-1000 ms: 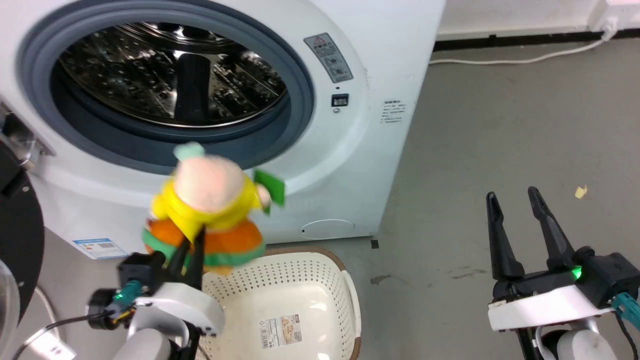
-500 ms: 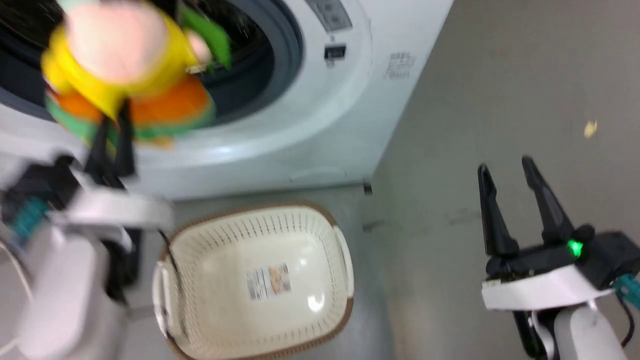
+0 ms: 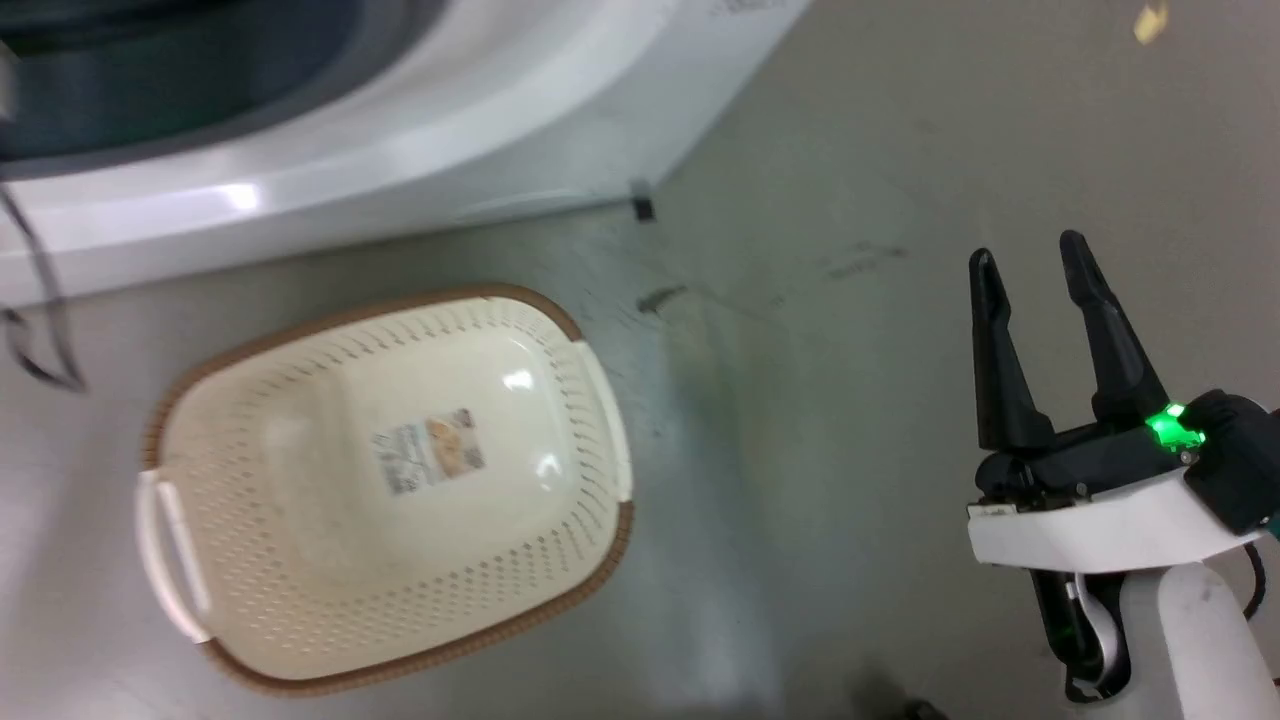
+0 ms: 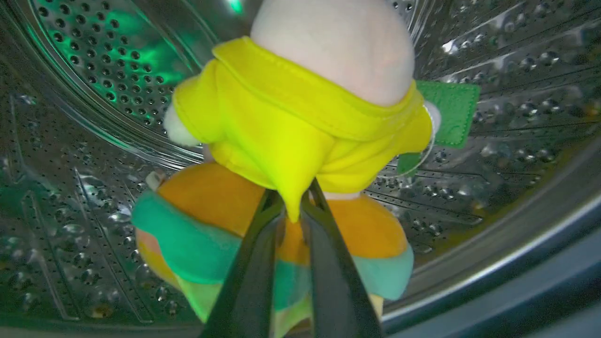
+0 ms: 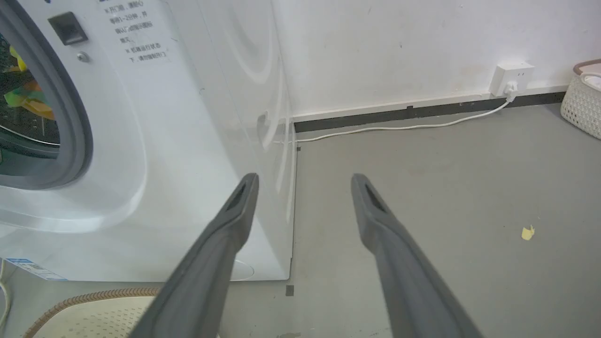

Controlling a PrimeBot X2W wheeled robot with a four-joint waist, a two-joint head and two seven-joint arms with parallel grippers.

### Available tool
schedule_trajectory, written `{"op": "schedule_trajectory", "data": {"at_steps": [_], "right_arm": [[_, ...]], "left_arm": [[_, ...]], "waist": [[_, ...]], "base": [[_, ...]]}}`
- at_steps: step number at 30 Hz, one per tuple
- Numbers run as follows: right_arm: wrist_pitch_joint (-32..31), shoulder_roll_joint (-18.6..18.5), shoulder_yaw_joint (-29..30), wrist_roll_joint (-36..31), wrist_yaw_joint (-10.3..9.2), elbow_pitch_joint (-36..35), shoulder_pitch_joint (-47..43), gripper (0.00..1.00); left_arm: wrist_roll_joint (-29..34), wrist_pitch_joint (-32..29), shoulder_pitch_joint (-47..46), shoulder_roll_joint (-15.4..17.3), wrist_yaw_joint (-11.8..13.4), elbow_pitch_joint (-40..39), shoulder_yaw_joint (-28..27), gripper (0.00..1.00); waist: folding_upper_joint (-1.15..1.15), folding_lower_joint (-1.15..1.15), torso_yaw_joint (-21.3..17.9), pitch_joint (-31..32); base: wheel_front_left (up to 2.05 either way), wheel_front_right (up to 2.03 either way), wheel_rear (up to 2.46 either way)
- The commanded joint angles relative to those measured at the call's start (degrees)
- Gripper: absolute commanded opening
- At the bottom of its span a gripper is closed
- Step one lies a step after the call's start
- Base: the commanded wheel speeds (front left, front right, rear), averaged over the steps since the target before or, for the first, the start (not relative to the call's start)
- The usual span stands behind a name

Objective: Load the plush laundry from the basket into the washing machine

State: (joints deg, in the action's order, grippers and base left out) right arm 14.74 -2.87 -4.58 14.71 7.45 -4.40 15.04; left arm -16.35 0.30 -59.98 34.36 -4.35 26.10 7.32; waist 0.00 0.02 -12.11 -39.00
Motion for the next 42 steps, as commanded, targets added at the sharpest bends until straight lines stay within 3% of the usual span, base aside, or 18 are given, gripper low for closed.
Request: {"op": "schedule_trajectory", "data": {"at_steps": [1, 6, 12, 22, 23, 24, 31, 37, 42], "right_arm": [[0.26, 0.00, -0.20, 0.35, 0.03, -0.34, 1.05, 1.00], [0.26, 0.00, -0.93, 0.90, 0.03, -0.88, 1.61, 1.00], [0.26, 0.00, -1.47, 1.56, 0.03, -1.42, 1.75, 1.00], [0.26, 0.00, -1.22, 0.56, 0.03, -1.27, 1.81, 1.00], [0.26, 0.00, -1.16, 0.31, 0.03, -1.25, 1.79, 1.00], [0.26, 0.00, -1.14, -0.03, 0.03, -1.21, 1.78, 1.00], [0.26, 0.00, -0.66, -2.13, 0.03, 0.05, 0.82, 1.00], [0.26, 0.00, 0.64, -4.91, 0.03, 1.23, -1.92, 1.00], [0.26, 0.00, 1.44, -7.09, 0.03, 1.93, -4.38, 1.00]], "left_arm": [[0.62, -0.58, -2.51, 0.72, -0.37, 0.74, 0.53, 0.00], [2.65, -5.64, -11.69, 2.26, -1.50, 8.56, 3.65, 0.00], [3.74, -13.16, -16.13, 2.77, -2.45, 17.90, 7.68, 0.00], [2.79, -11.60, -16.98, 1.35, -3.00, 23.79, 11.63, 0.00], [2.75, -10.61, -16.72, 1.16, -3.02, 24.06, 11.98, 0.27], [2.70, -9.54, -16.35, 0.96, -3.03, 24.38, 12.28, 1.00], [2.27, -0.33, -10.19, -1.59, -3.08, 26.27, 14.75, 1.00], [0.63, 8.89, 0.49, -5.27, -2.61, 25.16, 15.61, 1.00], [-3.23, 13.23, 10.54, -9.06, 0.25, 20.40, 13.26, 1.00]], "waist": [[0.00, -0.02, -2.72, -3.02], [0.00, -0.02, -3.88, -4.72], [0.00, -0.02, -4.50, -5.31], [0.00, -0.02, -3.09, -3.62], [0.00, -0.02, -2.80, -3.07], [0.00, -0.02, -2.50, -2.40], [0.00, -0.02, 0.21, 5.64], [0.00, -0.02, 3.92, 15.63], [0.00, -0.02, 7.37, 23.05]], "base": [[0.00, 0.00, 0.00], [0.00, 0.00, 0.00], [0.00, 0.00, 0.00], [0.00, 0.00, 0.00], [0.00, 0.00, 0.00], [0.00, 0.00, 0.00], [0.00, 0.00, 0.00], [0.00, 0.00, 0.00], [0.00, 0.00, 0.00]]}}
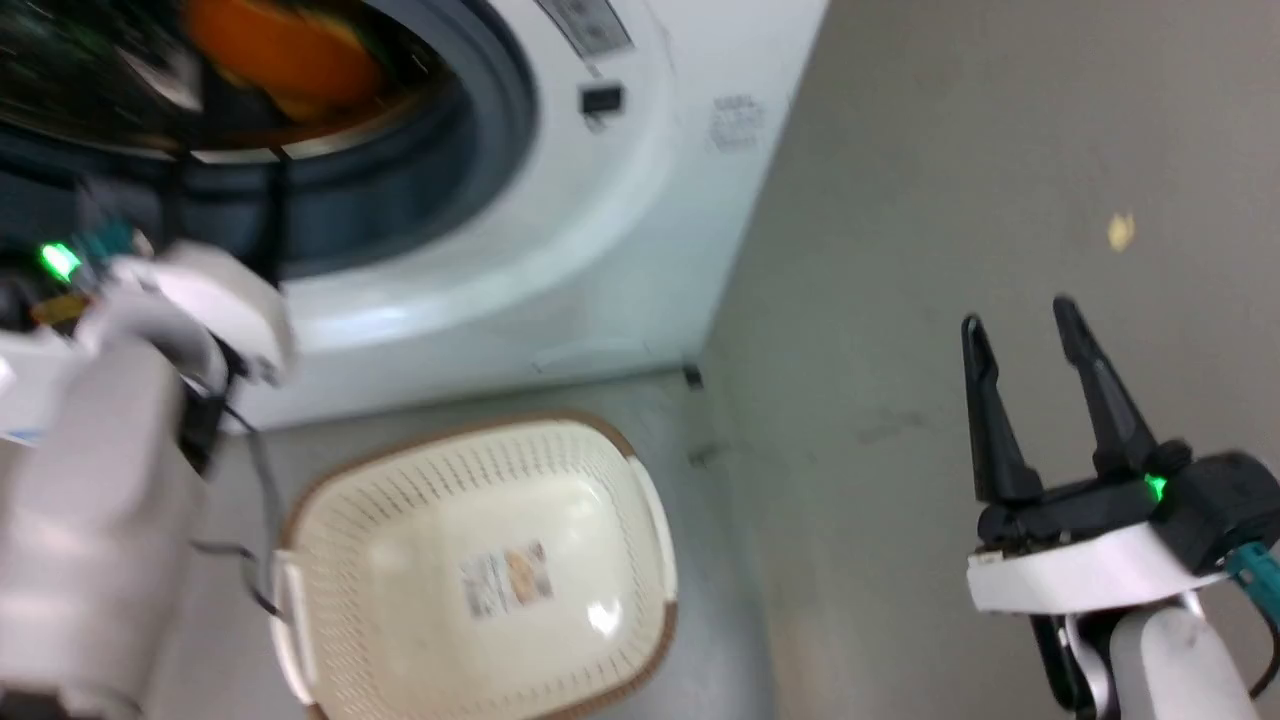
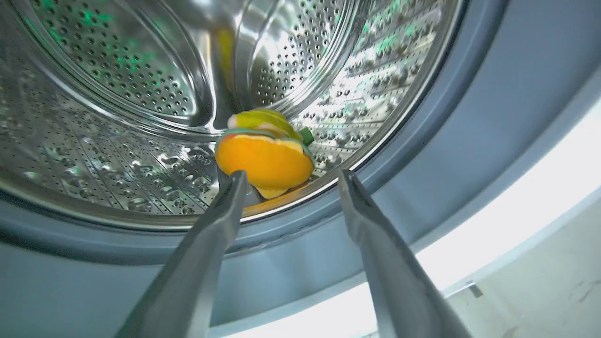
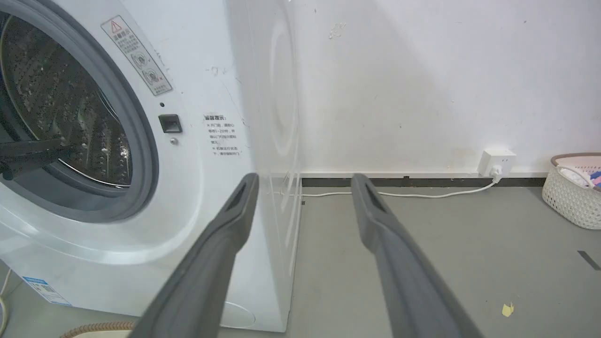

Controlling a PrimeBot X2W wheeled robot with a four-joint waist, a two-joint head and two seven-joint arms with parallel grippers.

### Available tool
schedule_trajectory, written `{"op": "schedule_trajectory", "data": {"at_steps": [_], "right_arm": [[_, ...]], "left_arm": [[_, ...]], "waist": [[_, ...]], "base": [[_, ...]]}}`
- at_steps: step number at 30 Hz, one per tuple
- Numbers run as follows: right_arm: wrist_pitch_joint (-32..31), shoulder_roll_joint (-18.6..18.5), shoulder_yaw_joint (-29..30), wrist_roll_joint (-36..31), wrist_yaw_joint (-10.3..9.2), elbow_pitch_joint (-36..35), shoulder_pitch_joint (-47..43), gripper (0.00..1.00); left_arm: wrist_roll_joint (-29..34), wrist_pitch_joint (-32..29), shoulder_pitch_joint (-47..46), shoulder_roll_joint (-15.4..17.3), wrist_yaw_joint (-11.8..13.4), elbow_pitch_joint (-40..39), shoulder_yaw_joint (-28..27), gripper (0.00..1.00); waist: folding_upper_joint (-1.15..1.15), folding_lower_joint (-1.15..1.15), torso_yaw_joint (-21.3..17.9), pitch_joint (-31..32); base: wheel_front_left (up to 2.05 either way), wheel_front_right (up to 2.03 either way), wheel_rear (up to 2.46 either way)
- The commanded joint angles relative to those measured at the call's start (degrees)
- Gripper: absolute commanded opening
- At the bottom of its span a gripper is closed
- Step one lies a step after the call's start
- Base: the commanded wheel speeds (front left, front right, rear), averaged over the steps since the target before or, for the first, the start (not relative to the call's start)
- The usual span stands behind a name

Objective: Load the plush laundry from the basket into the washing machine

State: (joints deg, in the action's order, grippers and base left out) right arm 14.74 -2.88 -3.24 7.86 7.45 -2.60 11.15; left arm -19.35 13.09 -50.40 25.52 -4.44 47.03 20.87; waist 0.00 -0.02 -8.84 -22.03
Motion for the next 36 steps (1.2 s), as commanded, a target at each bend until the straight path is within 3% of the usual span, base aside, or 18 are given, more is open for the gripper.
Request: {"op": "schedule_trajectory", "data": {"at_steps": [1, 11, 15, 25, 36], "right_arm": [[0.26, 0.01, 0.08, -0.65, 0.03, 0.29, -1.11, 1.00], [0.26, 0.01, 0.41, -2.32, 0.03, 1.70, -7.18, 1.00], [0.26, 0.01, 0.41, -2.11, 0.03, 2.20, -9.52, 1.00], [0.26, 0.01, 0.36, -1.33, 0.03, 4.76, -13.75, 1.00], [0.26, 0.01, -0.31, -0.59, 0.03, 6.39, -14.10, 1.00]], "left_arm": [[-1.03, 0.95, 3.29, -1.02, 1.17, -2.47, -0.96, 1.00], [-3.53, 1.89, 30.83, -6.91, 10.13, -34.02, -8.61, 1.00], [-2.42, 1.89, 39.88, -8.86, 12.31, -41.24, -9.07, 1.00], [-2.38, 1.90, 52.13, -10.84, 13.77, -42.25, -7.39, 1.00], [2.68, 1.90, 53.37, -11.48, 13.39, -41.13, -6.10, 1.00]], "waist": [[0.00, 0.02, 4.69, 7.34], [0.00, 0.02, 9.45, 16.96], [0.00, 0.02, 10.44, 19.35], [0.00, 0.02, 10.89, 21.65], [0.00, 0.02, 10.61, 21.62]], "base": [[0.00, 0.00, 0.00], [0.00, 0.00, 0.00], [0.00, 0.00, 0.00], [0.00, 0.00, 0.00], [0.00, 0.00, 0.00]]}}
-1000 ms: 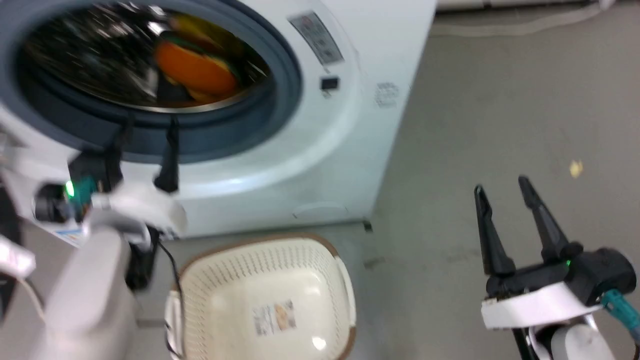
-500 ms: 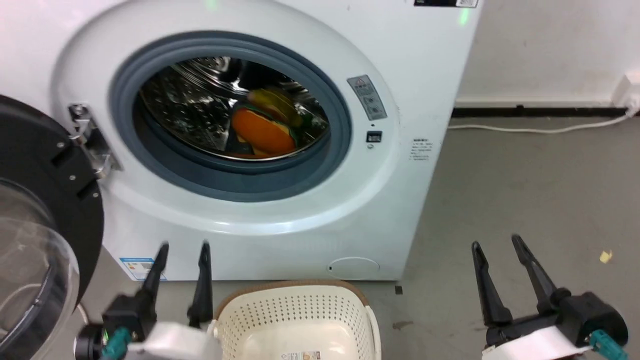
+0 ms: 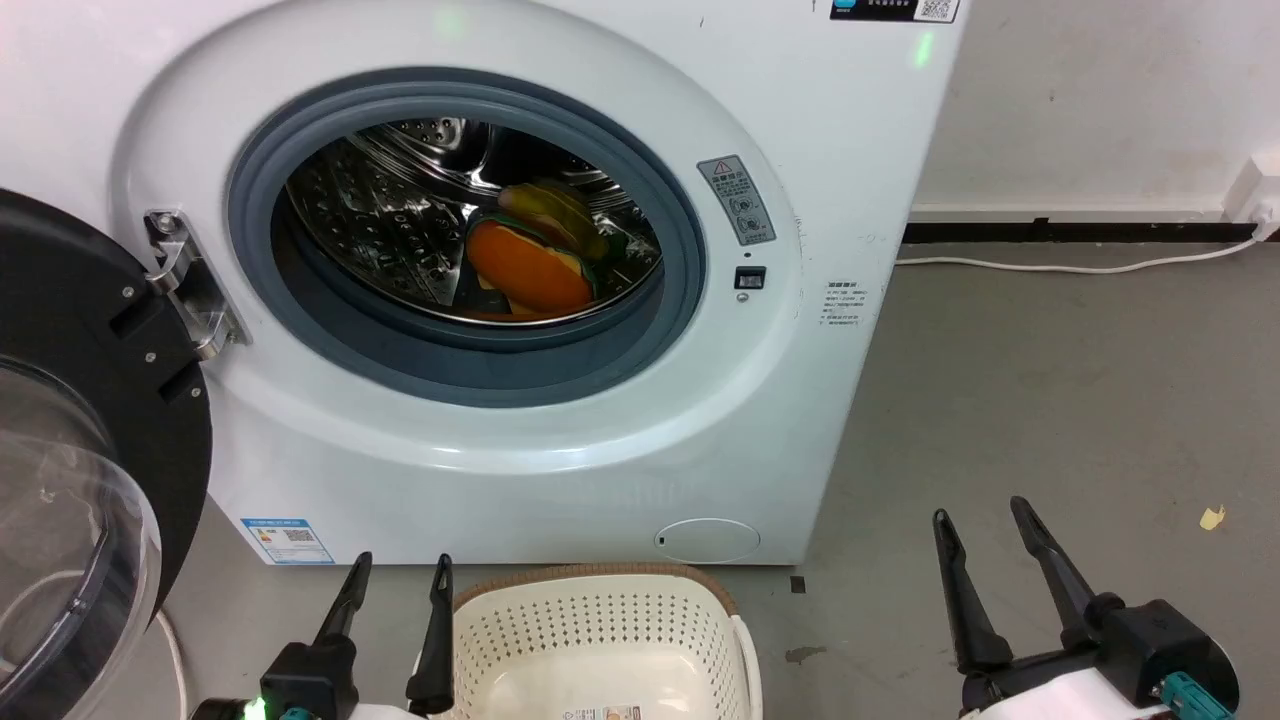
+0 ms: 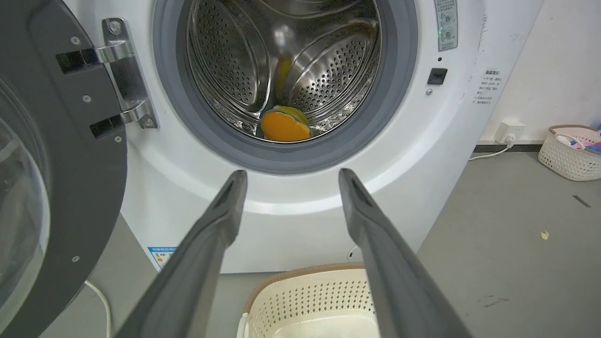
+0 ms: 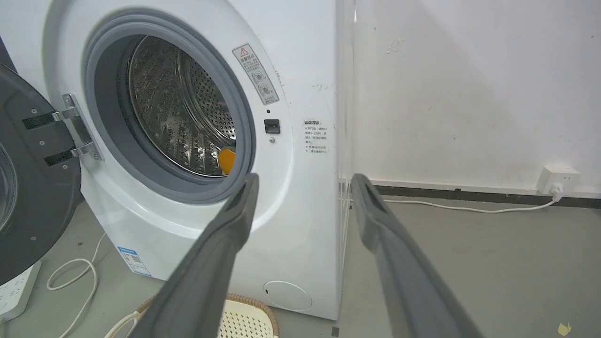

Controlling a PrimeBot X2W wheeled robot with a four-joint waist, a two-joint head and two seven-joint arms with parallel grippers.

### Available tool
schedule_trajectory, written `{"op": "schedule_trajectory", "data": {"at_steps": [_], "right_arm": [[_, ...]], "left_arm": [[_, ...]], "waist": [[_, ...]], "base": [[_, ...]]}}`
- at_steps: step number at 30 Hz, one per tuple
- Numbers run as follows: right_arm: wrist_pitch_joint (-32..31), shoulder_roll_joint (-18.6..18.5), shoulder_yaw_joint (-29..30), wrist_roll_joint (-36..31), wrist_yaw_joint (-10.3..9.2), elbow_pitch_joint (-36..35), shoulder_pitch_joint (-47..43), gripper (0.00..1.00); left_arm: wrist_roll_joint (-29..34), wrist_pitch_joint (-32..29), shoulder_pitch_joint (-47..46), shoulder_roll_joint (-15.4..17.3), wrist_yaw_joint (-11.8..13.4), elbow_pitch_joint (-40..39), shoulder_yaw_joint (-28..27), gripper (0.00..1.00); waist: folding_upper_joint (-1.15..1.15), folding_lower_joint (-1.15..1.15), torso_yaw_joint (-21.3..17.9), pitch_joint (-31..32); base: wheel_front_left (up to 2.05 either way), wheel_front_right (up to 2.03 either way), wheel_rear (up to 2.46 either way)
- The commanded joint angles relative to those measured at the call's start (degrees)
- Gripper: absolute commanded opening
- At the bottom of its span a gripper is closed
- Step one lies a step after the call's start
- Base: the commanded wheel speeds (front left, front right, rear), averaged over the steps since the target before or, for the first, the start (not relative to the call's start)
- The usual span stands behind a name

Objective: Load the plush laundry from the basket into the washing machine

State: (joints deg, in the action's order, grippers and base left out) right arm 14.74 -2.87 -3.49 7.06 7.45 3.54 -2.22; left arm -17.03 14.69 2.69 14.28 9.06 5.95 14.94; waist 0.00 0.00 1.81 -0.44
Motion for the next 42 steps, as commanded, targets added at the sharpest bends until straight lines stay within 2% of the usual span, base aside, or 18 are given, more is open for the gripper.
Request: {"op": "schedule_trajectory", "data": {"at_steps": [1, 9, 10, 42], "right_arm": [[0.26, 0.00, -0.05, 0.28, 0.03, 0.33, -0.66, 1.00], [0.26, 0.00, -0.16, 0.51, 0.03, 0.64, -0.48, 1.00], [-0.01, 0.00, -0.13, 0.16, 0.00, 0.45, 0.01, 0.00], [-3.52, 0.00, 0.75, -1.57, 0.01, -0.51, 0.57, 0.00]], "left_arm": [[0.55, 0.30, 0.25, -0.39, -0.19, -0.11, -0.33, 1.00], [1.82, 0.30, 0.15, -1.22, -1.03, -0.21, -1.16, 1.00], [1.41, -0.01, -0.01, -1.07, -1.01, -0.18, -1.07, 0.00], [5.02, -3.58, -0.66, -3.48, -2.92, -1.52, -4.32, 0.00]], "waist": [[0.00, 0.00, -0.10, 0.02], [0.00, 0.00, -0.28, -0.10], [0.00, 0.00, -0.28, -0.11], [0.00, 0.00, -0.66, 0.02]], "base": [[0.00, 0.00, 0.00], [0.00, 0.00, 0.00], [0.00, 0.00, 0.00], [0.00, 0.00, 0.00]]}}
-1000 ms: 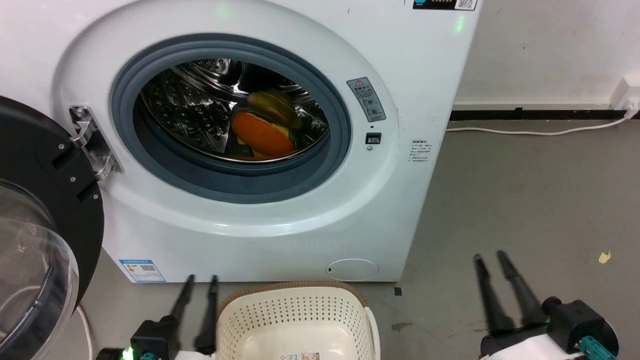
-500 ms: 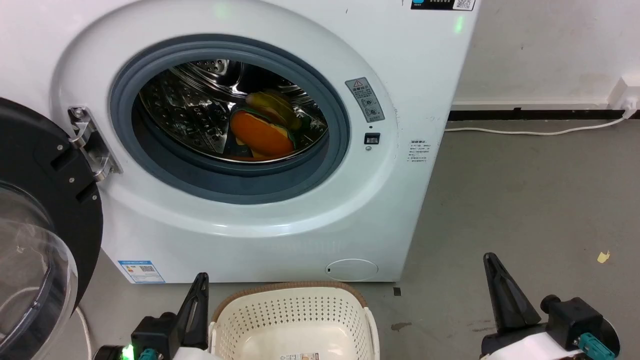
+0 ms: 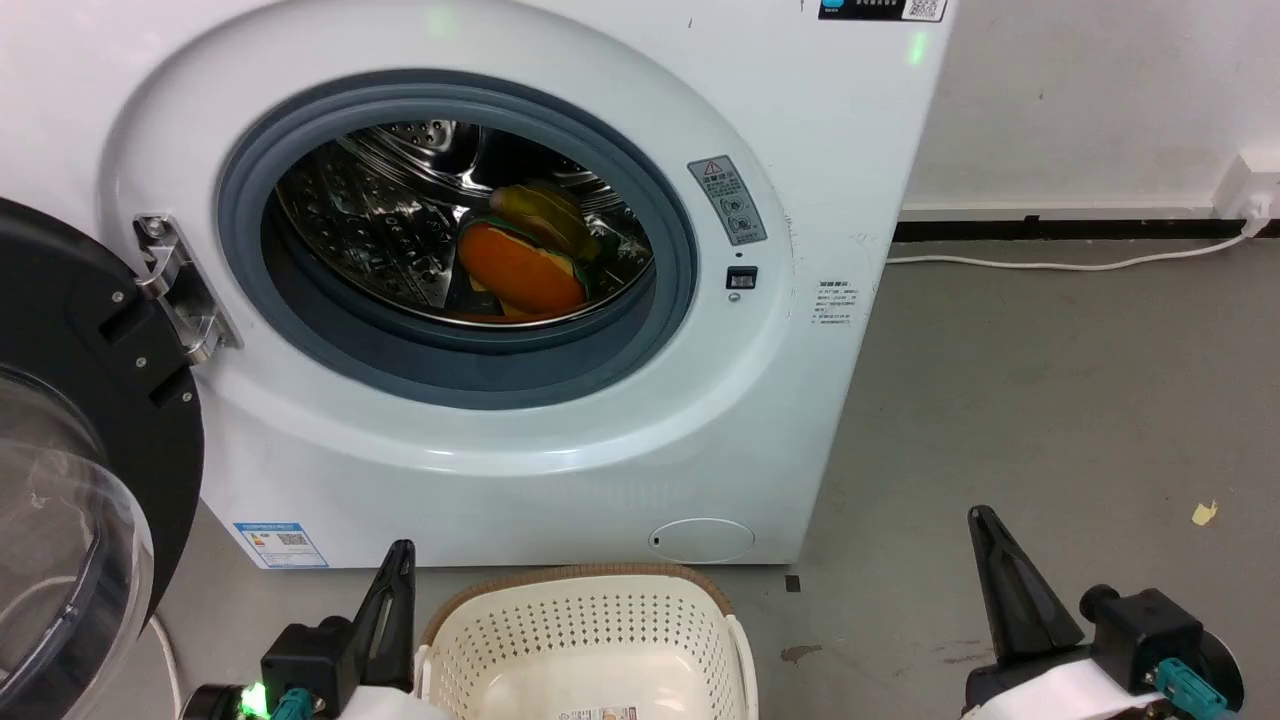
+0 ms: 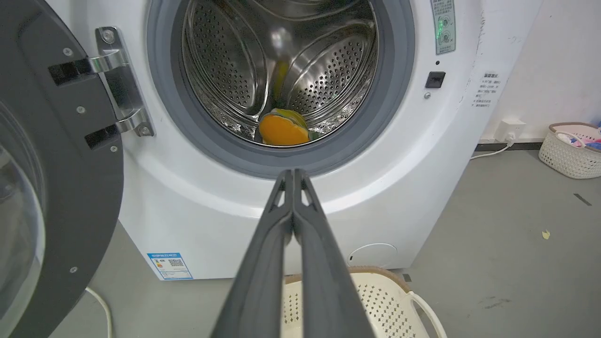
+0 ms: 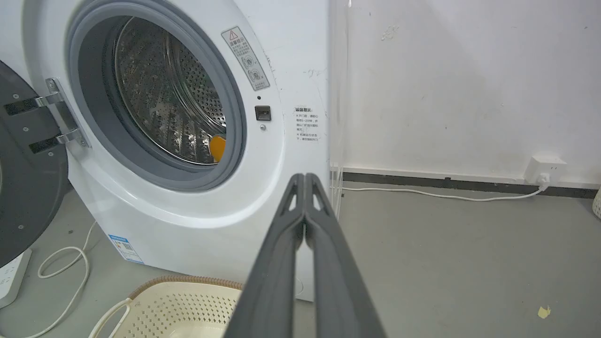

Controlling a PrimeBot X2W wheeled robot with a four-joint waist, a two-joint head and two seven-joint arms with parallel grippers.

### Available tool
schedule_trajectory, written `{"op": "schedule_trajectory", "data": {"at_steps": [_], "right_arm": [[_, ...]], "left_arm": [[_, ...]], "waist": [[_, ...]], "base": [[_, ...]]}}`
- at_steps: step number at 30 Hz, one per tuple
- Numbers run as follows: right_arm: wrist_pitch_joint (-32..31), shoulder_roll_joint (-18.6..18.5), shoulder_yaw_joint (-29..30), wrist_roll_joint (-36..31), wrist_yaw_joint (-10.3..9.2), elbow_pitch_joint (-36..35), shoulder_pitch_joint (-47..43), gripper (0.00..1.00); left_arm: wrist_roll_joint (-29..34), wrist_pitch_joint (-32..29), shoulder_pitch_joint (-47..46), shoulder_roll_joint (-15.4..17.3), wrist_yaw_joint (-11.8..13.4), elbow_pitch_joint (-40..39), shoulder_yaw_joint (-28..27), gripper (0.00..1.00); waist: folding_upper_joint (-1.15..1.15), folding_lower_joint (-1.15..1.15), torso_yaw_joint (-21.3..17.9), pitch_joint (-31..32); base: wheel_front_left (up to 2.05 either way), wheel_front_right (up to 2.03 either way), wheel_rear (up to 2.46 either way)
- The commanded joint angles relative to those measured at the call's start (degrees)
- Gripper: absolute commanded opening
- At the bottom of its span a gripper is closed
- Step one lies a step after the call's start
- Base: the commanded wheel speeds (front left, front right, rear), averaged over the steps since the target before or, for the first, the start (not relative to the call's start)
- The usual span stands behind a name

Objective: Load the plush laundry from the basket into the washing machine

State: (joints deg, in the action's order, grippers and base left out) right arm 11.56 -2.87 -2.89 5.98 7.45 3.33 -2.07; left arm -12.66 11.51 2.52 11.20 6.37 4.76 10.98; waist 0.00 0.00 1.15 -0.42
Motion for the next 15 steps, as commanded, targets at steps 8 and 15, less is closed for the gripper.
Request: {"op": "schedule_trajectory", "data": {"at_steps": [8, 15], "right_arm": [[-1.29, 0.00, 0.38, -0.95, 0.01, -0.55, 0.56, 0.00], [-2.11, 0.00, 0.58, -1.36, 0.01, -0.78, 0.69, 0.00]], "left_arm": [[1.65, -1.32, -0.66, -1.07, -0.74, -0.70, -1.26, 0.00], [2.53, -2.14, -0.81, -1.65, -1.19, -1.03, -2.04, 0.00]], "waist": [[0.00, 0.00, -0.10, 0.04], [0.00, 0.00, -0.18, 0.07]], "base": [[0.00, 0.00, 0.00], [0.00, 0.00, 0.00]]}}
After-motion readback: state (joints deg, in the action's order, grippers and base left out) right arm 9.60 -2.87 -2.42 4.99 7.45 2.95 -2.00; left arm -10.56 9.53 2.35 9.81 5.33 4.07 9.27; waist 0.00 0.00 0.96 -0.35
